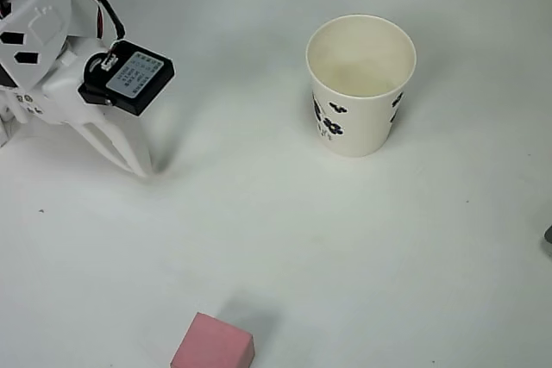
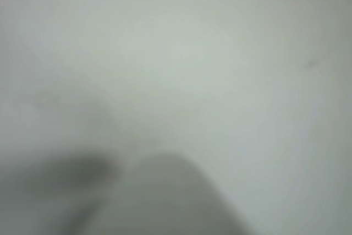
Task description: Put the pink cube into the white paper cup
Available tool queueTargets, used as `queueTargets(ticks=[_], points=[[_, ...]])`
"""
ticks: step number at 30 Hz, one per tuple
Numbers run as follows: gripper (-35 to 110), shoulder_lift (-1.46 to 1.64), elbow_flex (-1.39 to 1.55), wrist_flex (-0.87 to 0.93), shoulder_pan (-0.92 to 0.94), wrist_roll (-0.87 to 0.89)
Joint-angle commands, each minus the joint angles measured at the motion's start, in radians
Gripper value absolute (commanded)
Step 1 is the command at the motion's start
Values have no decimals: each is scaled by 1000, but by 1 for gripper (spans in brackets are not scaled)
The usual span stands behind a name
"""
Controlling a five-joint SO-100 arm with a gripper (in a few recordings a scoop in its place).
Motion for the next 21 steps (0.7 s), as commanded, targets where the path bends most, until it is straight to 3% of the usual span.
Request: queueTargets(ticks=[1, 8, 21], points=[[0, 14, -31, 15, 14, -34], [0, -72, -155, 18, 71, -107], [0, -595, -574, 21, 183, -219]])
